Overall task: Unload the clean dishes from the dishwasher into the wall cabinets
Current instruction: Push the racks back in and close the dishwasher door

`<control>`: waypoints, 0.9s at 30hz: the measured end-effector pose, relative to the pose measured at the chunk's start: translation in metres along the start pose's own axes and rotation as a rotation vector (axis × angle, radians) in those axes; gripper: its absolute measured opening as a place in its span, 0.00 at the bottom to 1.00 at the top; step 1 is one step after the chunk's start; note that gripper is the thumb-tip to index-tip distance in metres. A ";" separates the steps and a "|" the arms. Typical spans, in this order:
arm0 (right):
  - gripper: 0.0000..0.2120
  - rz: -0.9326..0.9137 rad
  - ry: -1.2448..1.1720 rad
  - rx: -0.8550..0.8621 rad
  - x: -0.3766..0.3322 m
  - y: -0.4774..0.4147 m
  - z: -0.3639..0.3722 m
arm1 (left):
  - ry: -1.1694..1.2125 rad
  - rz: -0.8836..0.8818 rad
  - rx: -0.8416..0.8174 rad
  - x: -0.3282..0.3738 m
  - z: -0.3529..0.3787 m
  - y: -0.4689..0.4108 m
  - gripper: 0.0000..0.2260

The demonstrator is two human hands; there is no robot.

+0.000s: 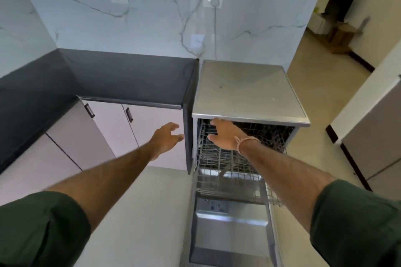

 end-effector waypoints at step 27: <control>0.14 0.686 -0.015 0.000 0.355 0.092 0.289 | -0.103 -0.341 -0.305 -0.164 0.396 -0.082 0.16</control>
Point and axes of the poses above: each hand's wrist, its own y-axis away from the middle knuckle, its own z-axis out of the palm, x = y × z, the point moved 10 cm from there along -y, towards the middle knuckle, and after that the axes turned 8 degrees about -z, right-handed, at the moved point
